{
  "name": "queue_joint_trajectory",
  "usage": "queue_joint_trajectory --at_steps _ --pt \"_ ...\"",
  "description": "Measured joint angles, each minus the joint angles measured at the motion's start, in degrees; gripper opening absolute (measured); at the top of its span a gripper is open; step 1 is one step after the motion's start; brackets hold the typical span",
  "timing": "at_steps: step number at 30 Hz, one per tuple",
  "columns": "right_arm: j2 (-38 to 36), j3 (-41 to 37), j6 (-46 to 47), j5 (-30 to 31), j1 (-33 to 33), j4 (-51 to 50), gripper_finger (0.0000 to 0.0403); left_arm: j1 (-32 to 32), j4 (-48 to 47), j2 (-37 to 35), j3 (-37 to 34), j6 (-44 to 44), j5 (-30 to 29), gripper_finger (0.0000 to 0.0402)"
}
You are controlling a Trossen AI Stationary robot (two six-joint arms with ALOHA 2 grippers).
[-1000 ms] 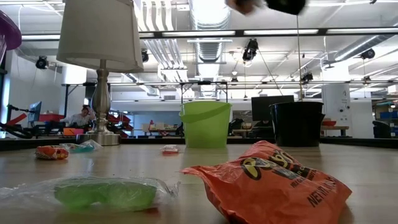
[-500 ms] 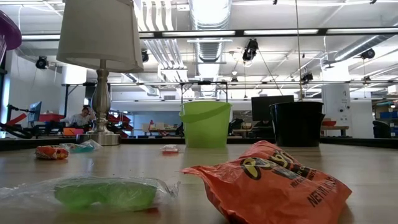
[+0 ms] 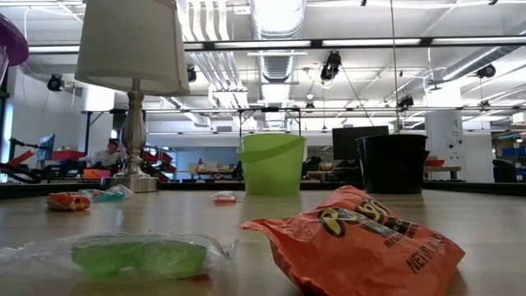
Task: Sort candy
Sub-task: Put the orange gummy into the violet bucket
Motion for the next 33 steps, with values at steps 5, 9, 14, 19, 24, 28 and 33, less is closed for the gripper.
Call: queue_joint_trajectory --at_steps 5,9,14,19,24,28,33 --pt "0.0 0.0 -0.2 0.1 -0.4 0.2 0.0012 1.0 0.0 0.0 0.0 0.1 0.3 0.0197" --pt "0.0 0.0 -0.3 0.0 -0.4 0.2 0.0012 1.9 0.3 0.2 0.0 0.1 1.6 0.0197" --pt "0.0 0.0 -0.3 -0.3 -0.4 0.2 0.0012 3.2 0.3 1.5 0.0 1.0 1.8 0.0197" --pt "0.0 0.0 -0.2 -0.3 -0.4 -0.1 0.0012 3.8 0.4 2.6 0.0 2.6 4.1 0.0191" --pt "0.0 0.0 0.0 -0.3 -0.3 -0.3 0.0012 3.8 1.2 2.4 0.0 4.2 4.4 0.0157" --pt "0.0 0.0 0.6 -0.4 -0.3 -0.5 0.0012 3.8 1.4 2.4 0.0 5.7 4.6 0.0114" --pt "0.0 0.0 1.0 -3.4 -0.4 -0.5 0.0013 3.7 1.4 2.7 0.0 7.3 5.1 0.0054"
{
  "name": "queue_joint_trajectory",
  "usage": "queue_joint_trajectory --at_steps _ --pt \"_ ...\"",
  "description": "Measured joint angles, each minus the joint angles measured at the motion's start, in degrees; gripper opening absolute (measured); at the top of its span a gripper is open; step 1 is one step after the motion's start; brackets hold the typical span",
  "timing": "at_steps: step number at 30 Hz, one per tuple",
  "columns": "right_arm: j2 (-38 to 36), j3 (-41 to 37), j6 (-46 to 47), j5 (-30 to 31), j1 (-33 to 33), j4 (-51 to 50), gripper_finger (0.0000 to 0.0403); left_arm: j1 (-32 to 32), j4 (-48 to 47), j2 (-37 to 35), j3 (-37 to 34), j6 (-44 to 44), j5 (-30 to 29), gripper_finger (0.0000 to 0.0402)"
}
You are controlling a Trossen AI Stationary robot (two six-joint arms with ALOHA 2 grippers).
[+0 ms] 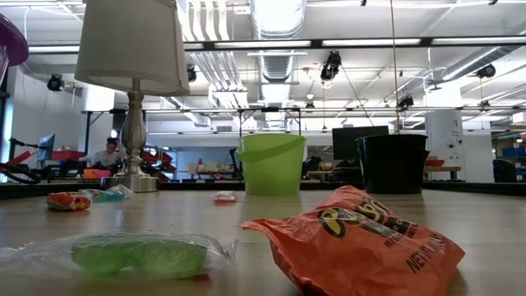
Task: Sort candy
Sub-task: Put the orange gummy into the violet bucket
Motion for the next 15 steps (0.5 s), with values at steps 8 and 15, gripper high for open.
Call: queue_joint_trajectory --at_steps 8,15 --pt "0.0 0.0 0.5 -0.8 0.0 0.0 0.0013 0.0 0.2 0.0 0.0 0.4 0.1 0.0007" --pt "0.0 0.0 -0.6 -1.5 -0.1 0.0 0.0013 0.0 0.7 0.0 0.0 0.3 2.5 0.0002"
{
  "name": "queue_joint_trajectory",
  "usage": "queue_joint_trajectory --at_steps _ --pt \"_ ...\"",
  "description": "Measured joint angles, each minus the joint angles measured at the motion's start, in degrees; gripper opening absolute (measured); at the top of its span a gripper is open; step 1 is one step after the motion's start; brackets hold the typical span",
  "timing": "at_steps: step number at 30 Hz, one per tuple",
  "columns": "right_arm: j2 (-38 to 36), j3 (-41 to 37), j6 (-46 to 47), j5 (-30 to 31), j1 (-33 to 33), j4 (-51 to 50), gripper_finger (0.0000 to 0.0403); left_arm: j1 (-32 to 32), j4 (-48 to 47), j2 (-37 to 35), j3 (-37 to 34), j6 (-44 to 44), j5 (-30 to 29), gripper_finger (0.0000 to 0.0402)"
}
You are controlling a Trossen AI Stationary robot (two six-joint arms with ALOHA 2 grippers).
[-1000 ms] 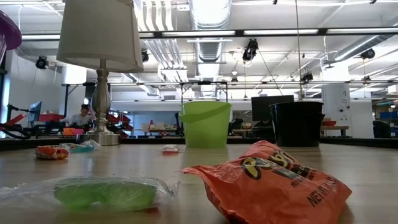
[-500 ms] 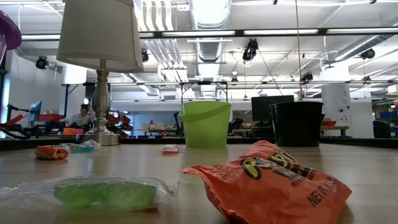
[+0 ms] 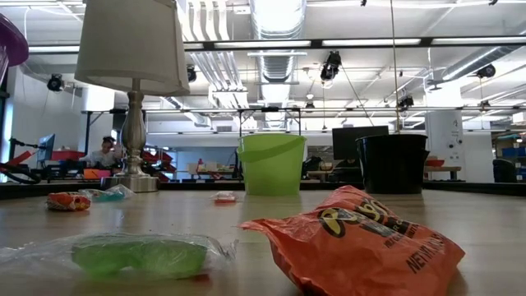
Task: Sort candy
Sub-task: Put the orange gummy into the violet bucket
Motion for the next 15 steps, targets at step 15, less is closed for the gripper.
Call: queue_joint_trajectory --at_steps 15 --pt "0.1 -0.1 -4.4 2.8 -0.2 1.0 0.0013 0.0 -0.2 -0.1 0.0 0.0 -0.1 0.0"
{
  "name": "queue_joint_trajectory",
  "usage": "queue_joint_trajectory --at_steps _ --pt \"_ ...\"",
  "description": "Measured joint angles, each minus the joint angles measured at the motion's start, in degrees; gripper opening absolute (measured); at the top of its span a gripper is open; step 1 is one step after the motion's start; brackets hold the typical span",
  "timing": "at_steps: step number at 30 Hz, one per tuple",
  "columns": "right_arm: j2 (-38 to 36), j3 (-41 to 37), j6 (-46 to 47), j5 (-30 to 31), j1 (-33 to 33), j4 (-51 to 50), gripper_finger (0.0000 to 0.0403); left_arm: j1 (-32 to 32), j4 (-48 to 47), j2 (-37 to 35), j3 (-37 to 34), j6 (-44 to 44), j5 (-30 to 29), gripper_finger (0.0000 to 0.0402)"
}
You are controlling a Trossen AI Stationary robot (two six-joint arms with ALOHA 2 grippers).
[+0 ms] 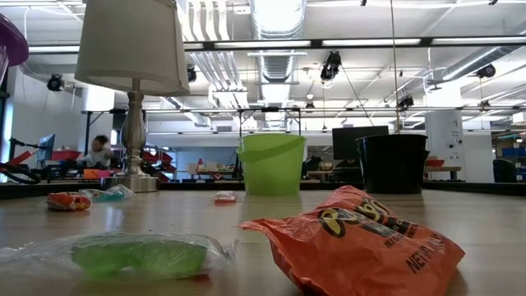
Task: Sort candy
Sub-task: Put the orange gummy into the violet bucket
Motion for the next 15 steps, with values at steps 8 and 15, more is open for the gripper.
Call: queue_joint_trajectory --at_steps 8,15 --pt "0.0 0.0 -0.1 -4.1 -0.6 -1.8 0.0023 0.0 0.0 0.1 0.0 -0.1 0.3 0.0" --pt "0.9 0.2 3.3 -5.6 -1.2 -3.9 0.0079 0.0 -0.5 0.2 -0.1 -0.5 1.8 0.0"
